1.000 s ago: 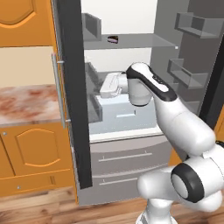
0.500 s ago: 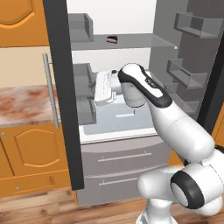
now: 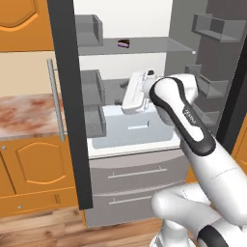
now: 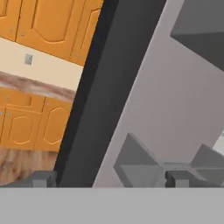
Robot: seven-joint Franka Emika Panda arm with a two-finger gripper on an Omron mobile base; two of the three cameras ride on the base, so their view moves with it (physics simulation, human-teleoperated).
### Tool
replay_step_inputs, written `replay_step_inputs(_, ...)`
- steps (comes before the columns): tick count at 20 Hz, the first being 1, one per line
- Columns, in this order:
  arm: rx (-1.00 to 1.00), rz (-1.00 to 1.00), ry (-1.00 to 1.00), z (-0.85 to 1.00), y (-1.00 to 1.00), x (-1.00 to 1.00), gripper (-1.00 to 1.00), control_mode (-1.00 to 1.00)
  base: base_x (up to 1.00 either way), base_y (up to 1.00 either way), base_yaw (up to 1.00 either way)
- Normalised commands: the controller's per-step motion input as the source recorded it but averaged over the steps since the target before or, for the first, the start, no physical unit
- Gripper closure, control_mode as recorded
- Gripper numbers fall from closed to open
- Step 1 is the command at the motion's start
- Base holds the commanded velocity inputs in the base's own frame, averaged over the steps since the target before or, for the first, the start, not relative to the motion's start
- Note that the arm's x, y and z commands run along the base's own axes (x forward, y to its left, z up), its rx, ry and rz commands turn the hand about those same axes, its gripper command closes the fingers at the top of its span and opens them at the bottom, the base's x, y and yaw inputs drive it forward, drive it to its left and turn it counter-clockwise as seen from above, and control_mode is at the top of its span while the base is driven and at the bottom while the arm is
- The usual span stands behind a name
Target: Take the cakes from the fridge and place them on the empty tray on the dining counter.
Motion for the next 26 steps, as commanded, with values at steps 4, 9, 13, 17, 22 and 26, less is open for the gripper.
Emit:
replay_step_inputs(4,-0.11,-0.44,0.40,0.57,-0.71,-0.19,-1.00,-1.00,0.00,0.00,0.00)
replay_step_inputs(9,-0.12,-0.47,0.36,0.24,-0.76,-0.34,-1.00,-1.00,0.00,0.00,0.00)
replay_step_inputs(13,-0.07,-0.28,-0.03,-0.07,-0.55,-0.77,-1.00,-1.00,0.00,0.00,0.00)
replay_step_inputs(17,-0.09,-0.12,-0.25,-0.25,-0.21,-0.81,-1.00,-1.00,0.00,0.00,0.00)
replay_step_inputs(22,-0.05,-0.16,-0.28,-0.11,-0.75,-0.74,-1.00,-1.00,0.00,0.00,0.00)
replay_step_inputs(26,0.00,-0.21,-0.22,-0.09,-0.66,-0.54,-1.00,-1.00,0.00,0.00,0.00)
